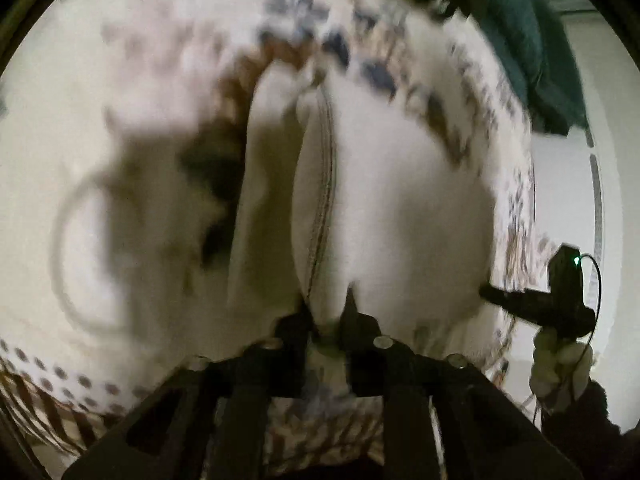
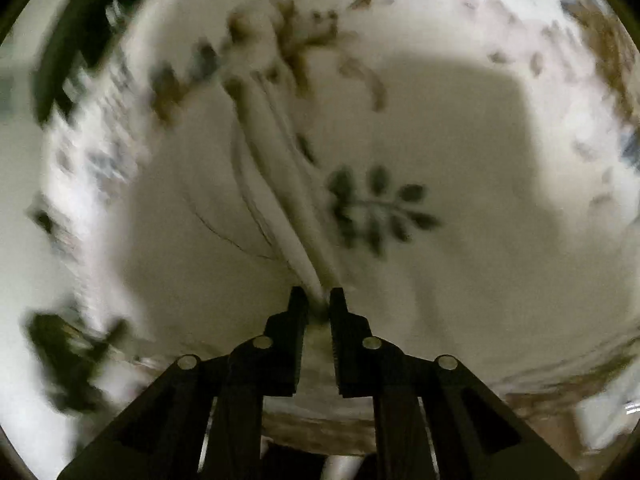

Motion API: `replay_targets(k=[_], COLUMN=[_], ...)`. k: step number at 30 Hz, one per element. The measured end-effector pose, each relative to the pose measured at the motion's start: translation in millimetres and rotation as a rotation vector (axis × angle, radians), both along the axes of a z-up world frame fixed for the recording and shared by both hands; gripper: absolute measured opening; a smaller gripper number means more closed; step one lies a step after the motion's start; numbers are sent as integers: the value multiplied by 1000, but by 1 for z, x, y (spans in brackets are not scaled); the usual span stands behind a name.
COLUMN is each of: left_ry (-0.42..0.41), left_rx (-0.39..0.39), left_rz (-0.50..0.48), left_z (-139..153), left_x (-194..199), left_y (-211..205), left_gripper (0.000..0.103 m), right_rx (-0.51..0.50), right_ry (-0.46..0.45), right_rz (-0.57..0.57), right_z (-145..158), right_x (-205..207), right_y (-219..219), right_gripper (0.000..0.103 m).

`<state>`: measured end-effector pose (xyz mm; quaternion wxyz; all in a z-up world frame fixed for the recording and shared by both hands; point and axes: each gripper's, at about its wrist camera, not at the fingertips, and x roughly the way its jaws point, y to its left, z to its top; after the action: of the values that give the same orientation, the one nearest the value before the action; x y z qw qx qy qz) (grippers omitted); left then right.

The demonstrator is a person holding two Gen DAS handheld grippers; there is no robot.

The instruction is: Fold small clothes

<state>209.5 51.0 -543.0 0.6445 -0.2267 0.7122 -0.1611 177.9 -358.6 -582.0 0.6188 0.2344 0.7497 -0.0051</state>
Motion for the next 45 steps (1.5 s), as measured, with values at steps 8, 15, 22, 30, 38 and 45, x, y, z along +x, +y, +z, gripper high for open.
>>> replay_targets(k=[8,15,22,30,38,45], left_ry=[-139,-187,-210,-150,-97,-59], left_rx=[-19,21,46,-55,-245,-499], left_rz=[161,139,123,150,274,340], left_z=[31,3,-10,-30,-43,-66], left_x=[26,96,102,112,75,62], left_y=[33,-12,-5,6,62,41], left_gripper=[65,30,15,19,73,73], right_rx=[49,130,119,84,316,578], right_ry=[-160,-205,-233,-193,-163,-60], right_rz=[11,-211,-315,-303,-228,-152], right_z=[41,8,-9,-16,-22,-74], right_x=[27,82,93,97,86,70], right_y=[2,-12,-14,-14,-42,-18], right_gripper=[59,59,5,3,69,69])
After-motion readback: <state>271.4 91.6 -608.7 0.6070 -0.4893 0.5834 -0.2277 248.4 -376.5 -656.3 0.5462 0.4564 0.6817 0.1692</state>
